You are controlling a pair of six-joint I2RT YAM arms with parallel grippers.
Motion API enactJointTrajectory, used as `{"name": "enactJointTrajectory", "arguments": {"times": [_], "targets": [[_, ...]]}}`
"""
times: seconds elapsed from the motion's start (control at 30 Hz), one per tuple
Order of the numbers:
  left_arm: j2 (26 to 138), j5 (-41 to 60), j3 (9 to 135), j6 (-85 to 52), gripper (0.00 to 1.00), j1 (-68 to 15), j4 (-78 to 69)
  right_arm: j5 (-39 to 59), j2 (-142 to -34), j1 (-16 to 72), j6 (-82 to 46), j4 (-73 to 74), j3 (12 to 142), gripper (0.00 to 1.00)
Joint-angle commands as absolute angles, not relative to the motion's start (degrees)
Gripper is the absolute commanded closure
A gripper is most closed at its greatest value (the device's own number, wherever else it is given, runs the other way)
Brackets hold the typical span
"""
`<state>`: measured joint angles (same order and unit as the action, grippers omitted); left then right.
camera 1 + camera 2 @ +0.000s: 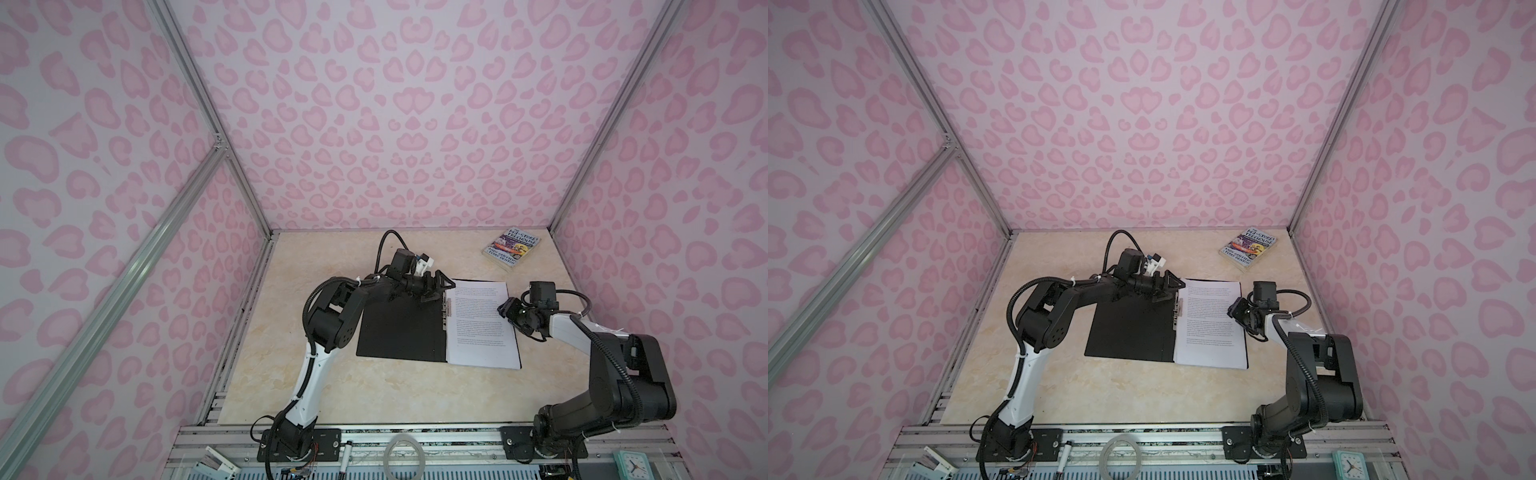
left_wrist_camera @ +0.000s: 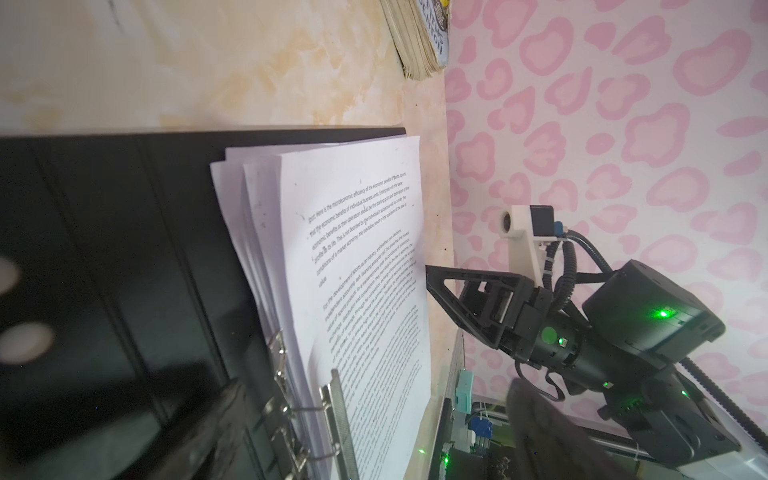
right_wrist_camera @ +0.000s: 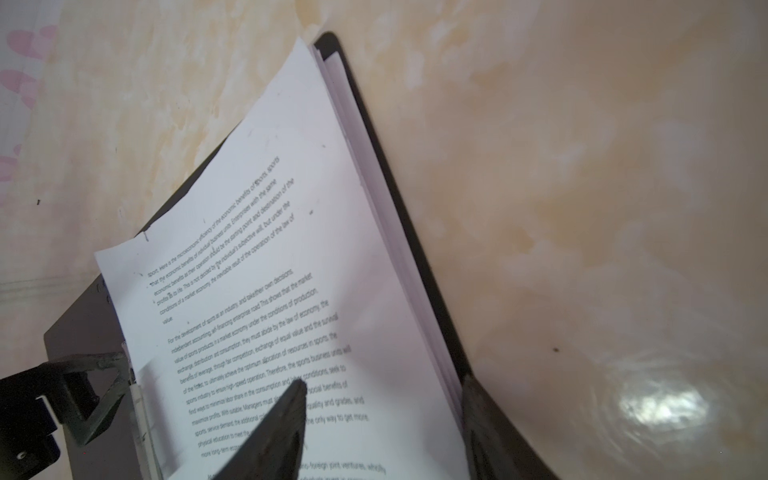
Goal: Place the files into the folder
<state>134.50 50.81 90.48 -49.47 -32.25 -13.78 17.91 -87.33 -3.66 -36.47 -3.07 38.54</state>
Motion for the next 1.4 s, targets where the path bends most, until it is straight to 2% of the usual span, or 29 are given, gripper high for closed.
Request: {"name": "enactJointTrajectory", "arguments": {"times": [0.0, 0.57, 1.17, 1.3, 1.33, 1.37], "targets": [[136.18, 52.73, 91.75, -51.12, 0.01, -32.26, -16.02, 19.31, -87.36, -3.80, -36.91, -5.21, 38.14, 0.40], [135.25, 56.68, 89.86, -61.71, 0.01, -32.70, -28.85, 20.13, -87.71, -4.22, -37.29, -5.03, 38.23, 0.40], [125.78, 56.87, 75.02, -64.95, 0.01, -33.79, -38.64, 20.67, -85.60, -5.27, -39.10, -4.36, 37.53, 0.39], [124.72, 56.91, 72.01, -65.54, 0.02, -34.01, -40.60, 21.01, -84.06, -6.23, -39.59, -4.65, 37.78, 0.21], [124.52, 56.95, 71.38, -65.82, 0.01, -34.01, -41.07, 20.88, -83.68, -6.45, -39.40, -4.90, 38.02, 0.16], [124.31, 57.04, 70.83, -66.17, 0.01, -34.01, -41.82, 20.75, -83.43, -6.65, -39.14, -5.46, 38.37, 0.05]]}}
